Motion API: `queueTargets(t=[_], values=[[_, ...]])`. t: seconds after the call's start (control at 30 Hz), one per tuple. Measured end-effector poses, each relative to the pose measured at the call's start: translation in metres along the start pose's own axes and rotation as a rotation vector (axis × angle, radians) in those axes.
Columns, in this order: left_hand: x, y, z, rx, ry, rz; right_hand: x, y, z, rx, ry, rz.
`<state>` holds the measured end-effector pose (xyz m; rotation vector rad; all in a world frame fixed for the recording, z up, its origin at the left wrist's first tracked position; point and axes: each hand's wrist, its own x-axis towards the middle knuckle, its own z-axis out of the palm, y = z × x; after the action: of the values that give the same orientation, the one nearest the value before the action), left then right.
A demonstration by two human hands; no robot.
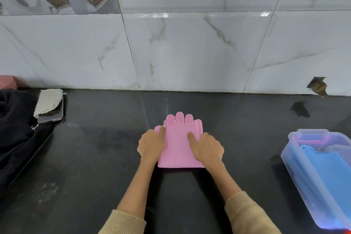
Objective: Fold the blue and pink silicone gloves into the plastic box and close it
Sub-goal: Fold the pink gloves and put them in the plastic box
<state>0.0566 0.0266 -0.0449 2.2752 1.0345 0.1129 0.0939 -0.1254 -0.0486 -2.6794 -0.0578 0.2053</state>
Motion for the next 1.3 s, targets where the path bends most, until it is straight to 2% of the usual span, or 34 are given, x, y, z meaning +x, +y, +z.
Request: queueTargets(t=[0.1,0.17,0.23,0.3,0.4,0.47,0.57,0.67,0.8,0.93,1.07,1.17,1.3], values=[[-0.006,0.005,0.001,-0.035,-0.039,-0.019,-0.005,0.0,-0.001,0.084,0.008,-0.068],[-0.01,0.005,-0.002,-0.099,-0.055,-0.012,-0.005,0.004,-0.003,0.377,-0.055,-0.116],[-0.014,0.004,-0.007,-0.28,-0.107,-0.018,-0.009,0.007,-0.006,0.754,-0.2,-0.113],[-0.023,0.002,-0.012,-0.585,-0.267,-0.085,-0.014,0.009,-0.006,0.896,-0.251,-0.081],[-0.04,-0.015,-0.018,-0.872,-0.533,-0.138,-0.021,0.013,-0.006,0.891,-0.219,-0.041],[-0.052,-0.029,-0.018,-0.966,-0.611,-0.104,-0.026,0.016,-0.008,0.916,-0.226,0.027],[-0.076,-0.04,-0.01,-0.974,-0.555,-0.042,-0.039,0.021,-0.01,0.943,-0.228,0.09],[-0.095,-0.044,-0.004,-0.949,-0.439,-0.003,-0.055,0.029,-0.01,0.955,-0.214,0.089],[-0.112,-0.034,-0.006,-0.906,-0.369,0.05,-0.072,0.039,-0.024,1.002,-0.181,0.067],[-0.131,0.005,-0.012,-0.926,-0.367,0.17,-0.081,0.051,-0.068,0.999,-0.077,0.021],[-0.158,0.064,-0.005,-0.938,-0.441,0.346,-0.083,0.087,-0.132,0.897,0.158,0.017],[-0.191,0.116,0.017,-0.959,-0.536,0.439,-0.089,0.136,-0.179,0.834,0.297,0.037],[-0.245,0.168,0.056,-1.034,-0.763,0.391,-0.104,0.206,-0.221,0.777,0.365,0.124]])
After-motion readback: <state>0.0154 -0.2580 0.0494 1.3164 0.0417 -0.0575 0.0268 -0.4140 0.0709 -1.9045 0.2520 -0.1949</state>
